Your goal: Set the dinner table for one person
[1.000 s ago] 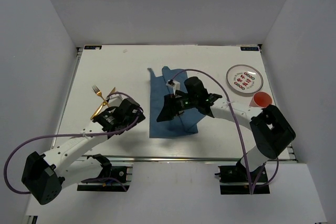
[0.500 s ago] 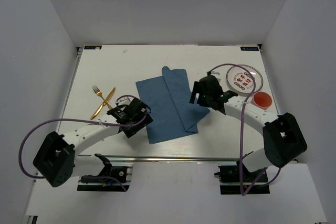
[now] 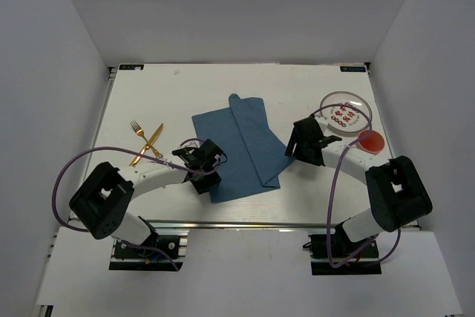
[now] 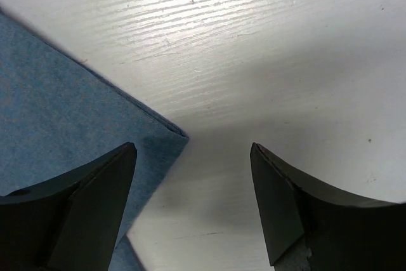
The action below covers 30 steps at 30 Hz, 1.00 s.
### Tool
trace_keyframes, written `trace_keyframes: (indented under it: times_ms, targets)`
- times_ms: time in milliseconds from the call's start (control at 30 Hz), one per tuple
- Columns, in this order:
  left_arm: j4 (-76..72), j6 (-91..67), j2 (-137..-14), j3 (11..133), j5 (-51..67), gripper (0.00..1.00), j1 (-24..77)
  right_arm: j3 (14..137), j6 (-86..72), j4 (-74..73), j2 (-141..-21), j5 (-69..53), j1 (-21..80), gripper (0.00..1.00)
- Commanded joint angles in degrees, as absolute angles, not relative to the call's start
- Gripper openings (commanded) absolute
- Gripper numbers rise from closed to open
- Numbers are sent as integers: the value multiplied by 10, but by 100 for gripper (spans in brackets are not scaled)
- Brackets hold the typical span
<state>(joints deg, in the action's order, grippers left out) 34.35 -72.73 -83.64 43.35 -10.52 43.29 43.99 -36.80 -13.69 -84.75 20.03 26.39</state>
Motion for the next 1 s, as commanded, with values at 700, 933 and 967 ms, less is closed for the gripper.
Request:
trace_keyframes:
  times_ms: [700, 933, 967]
  targets:
    - [314, -635, -839, 477, -142, 0, 433, 393, -360, -23, -879, 87, 248, 0]
    - [413, -566, -871, 654, -265, 0, 423, 424, -359, -97, -717, 138, 235, 0]
    - [432, -561, -878, 686, -282, 0, 423, 434, -356, -133, -673, 149, 234, 0]
